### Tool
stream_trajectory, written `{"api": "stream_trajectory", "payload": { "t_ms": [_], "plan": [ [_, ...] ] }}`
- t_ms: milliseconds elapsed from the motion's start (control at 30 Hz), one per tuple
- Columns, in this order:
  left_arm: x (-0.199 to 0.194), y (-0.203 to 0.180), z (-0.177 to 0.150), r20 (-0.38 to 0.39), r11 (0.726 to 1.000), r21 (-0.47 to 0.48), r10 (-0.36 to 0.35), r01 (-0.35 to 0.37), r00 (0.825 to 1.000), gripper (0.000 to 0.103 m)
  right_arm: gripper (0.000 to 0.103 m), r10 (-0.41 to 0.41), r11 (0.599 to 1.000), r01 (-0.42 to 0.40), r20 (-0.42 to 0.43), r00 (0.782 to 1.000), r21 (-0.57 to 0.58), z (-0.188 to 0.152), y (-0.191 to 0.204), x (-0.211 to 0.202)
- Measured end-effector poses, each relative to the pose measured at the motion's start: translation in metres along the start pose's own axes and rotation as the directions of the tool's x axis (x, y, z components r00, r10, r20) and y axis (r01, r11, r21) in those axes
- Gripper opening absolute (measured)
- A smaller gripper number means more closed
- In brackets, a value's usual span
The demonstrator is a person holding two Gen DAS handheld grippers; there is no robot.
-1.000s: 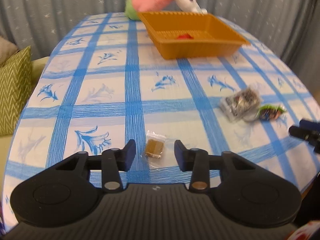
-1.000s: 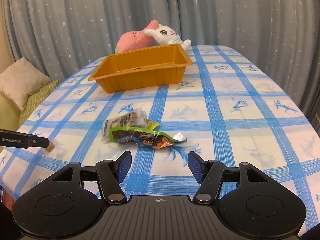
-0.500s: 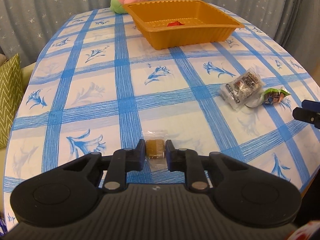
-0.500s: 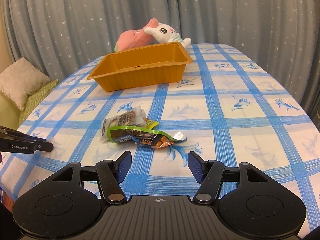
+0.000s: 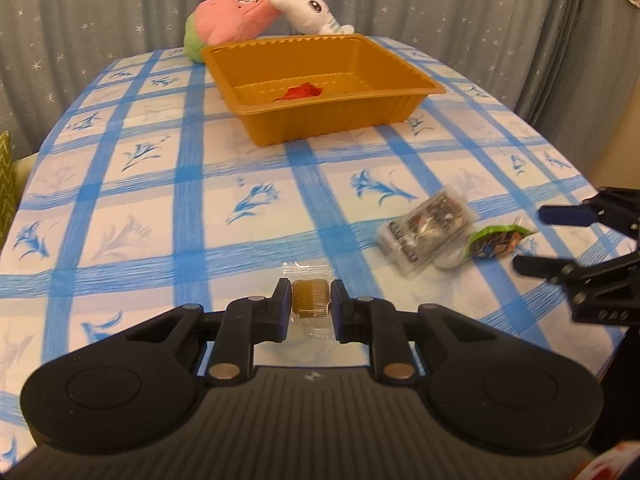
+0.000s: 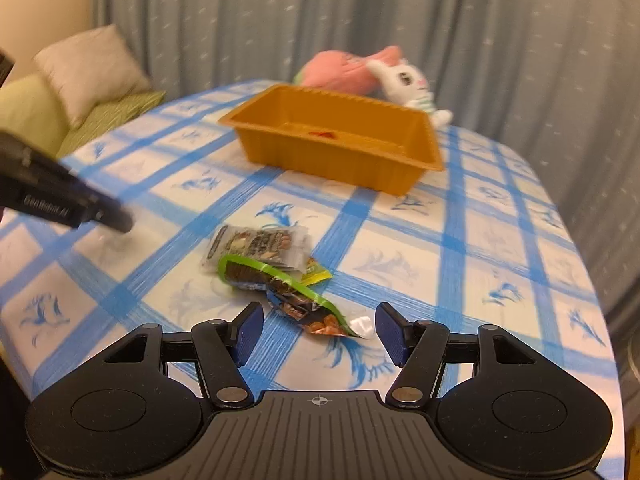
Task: Organize snacks
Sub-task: 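Grasp the small brown candy with the left tool while the right tool grasps a green packet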
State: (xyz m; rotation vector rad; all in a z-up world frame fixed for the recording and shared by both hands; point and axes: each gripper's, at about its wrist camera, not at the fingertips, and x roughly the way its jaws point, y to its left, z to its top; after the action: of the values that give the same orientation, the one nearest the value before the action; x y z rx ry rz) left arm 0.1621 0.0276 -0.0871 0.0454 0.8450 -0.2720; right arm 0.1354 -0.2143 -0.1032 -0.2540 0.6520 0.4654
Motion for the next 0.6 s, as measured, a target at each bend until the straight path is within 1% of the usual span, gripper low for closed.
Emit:
{"api": "stream_trajectory", "payload": {
  "t_ms": [100, 267, 300, 367, 400, 467, 533, 567, 600],
  "plan": [
    [0.002, -0.005, 0.006, 0.009, 1.000, -0.001, -0.012, 0.012, 1.000, 0.018, 0.062, 0.046, 0.997, -0.047, -0.026, 0.999, -0.056, 0.003, 0.002, 0.012],
    [0.007, -0.012, 0.011, 0.021, 1.000, 0.004, -0.026, 0.026, 0.999, 0.018, 0.061, 0.054, 0.989, -0.060, -0.047, 0.997, -0.135, 0.007, 0.006, 0.027],
    [0.008, -0.013, 0.011, 0.019, 1.000, 0.005, -0.027, 0.027, 0.999, 0.018, 0.059, 0.054, 0.988, -0.061, -0.054, 0.997, -0.139, 0.008, 0.005, 0.030],
    [0.010, -0.015, 0.010, 0.015, 0.999, 0.011, -0.032, 0.032, 0.999, 0.018, 0.041, 0.064, 0.990, -0.072, -0.071, 0.995, -0.123, 0.009, 0.002, 0.035],
    [0.011, -0.016, 0.010, 0.013, 0.999, 0.013, -0.035, 0.035, 0.999, 0.018, 0.039, 0.067, 0.992, -0.075, -0.072, 0.995, -0.103, 0.010, -0.001, 0.035],
    [0.012, -0.018, 0.010, 0.013, 0.999, 0.018, -0.038, 0.037, 0.999, 0.018, 0.031, 0.088, 0.994, -0.092, -0.074, 0.993, -0.056, 0.010, -0.007, 0.034],
    [0.012, -0.019, 0.010, 0.012, 0.999, 0.018, -0.040, 0.040, 0.999, 0.018, 0.029, 0.095, 0.995, -0.097, -0.081, 0.992, -0.022, 0.012, -0.011, 0.032],
    [0.012, -0.020, 0.010, 0.013, 0.999, 0.020, -0.040, 0.040, 0.999, 0.018, 0.027, 0.102, 0.995, -0.102, -0.084, 0.991, 0.003, 0.013, -0.013, 0.029],
    [0.012, -0.020, 0.010, 0.013, 0.999, 0.021, -0.041, 0.041, 0.999, 0.018, 0.026, 0.121, 0.992, -0.118, -0.091, 0.989, 0.039, 0.013, -0.017, 0.028]
  ]
}}
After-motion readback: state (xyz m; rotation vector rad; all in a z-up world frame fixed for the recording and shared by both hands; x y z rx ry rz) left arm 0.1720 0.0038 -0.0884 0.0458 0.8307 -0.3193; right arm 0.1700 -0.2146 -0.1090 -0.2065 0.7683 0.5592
